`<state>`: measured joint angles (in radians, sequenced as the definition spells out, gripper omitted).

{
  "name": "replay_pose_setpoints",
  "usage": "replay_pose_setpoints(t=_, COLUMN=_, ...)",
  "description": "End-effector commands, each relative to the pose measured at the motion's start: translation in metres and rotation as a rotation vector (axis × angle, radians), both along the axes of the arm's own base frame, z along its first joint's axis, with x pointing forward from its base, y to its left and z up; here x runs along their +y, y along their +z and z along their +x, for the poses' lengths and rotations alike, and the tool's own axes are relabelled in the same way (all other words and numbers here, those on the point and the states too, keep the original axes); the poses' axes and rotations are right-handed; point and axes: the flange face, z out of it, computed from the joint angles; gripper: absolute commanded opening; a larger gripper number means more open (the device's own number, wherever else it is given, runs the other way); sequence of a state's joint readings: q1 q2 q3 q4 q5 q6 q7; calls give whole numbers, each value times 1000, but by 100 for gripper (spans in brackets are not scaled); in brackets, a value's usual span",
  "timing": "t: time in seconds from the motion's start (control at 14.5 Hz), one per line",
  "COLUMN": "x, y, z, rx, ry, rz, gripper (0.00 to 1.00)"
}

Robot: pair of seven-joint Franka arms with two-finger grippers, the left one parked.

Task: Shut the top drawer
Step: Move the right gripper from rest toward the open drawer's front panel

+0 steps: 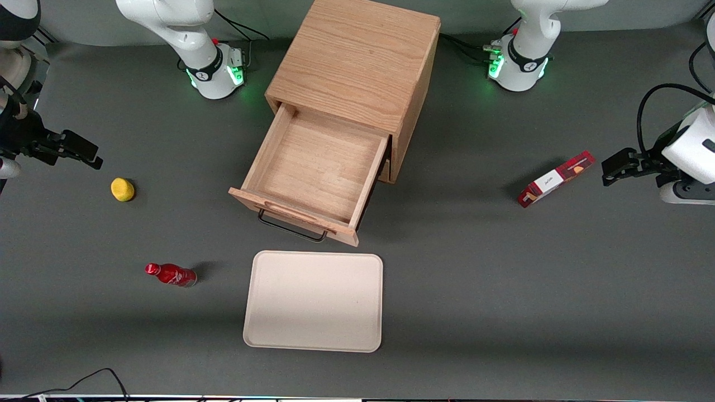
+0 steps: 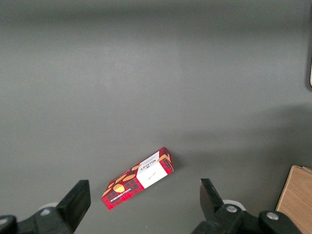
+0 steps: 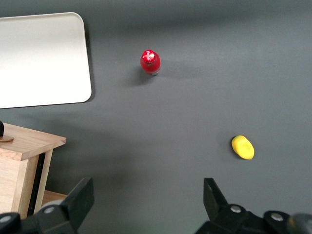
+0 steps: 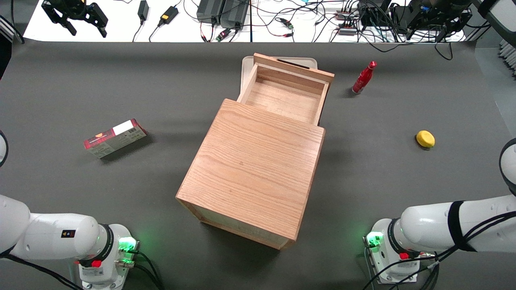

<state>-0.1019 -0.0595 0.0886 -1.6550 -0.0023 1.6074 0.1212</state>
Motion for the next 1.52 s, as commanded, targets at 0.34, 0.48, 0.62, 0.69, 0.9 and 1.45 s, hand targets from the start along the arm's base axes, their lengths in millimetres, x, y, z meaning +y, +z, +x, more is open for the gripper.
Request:
replay_pose_setpoints(t=0.34, x=4, y=5, z=8, rx=6, ry=4, rz=-20, gripper=100)
replay_pose_setpoints(t=0.48, x=5, y=8, z=6, rx=1, ry=1, rz=-20, gripper=100)
replay_pose_setpoints(t=0.62, x=9, y=8, z=6, rx=0, ry=19, rz=-22, gripper=100)
replay_pose_setpoints(t=0.69, x=16, y=10, z=7, rx=-4, ry=32, rz=-22, gripper=100)
replay_pose_setpoints(t=0.9, x=24, y=10, z=1, rx=27, ry=24, rz=-1, gripper=100)
replay_pose_setpoints(t=1.45, x=81, y=16, z=2, rx=19, ry=280, rz=5, gripper=100)
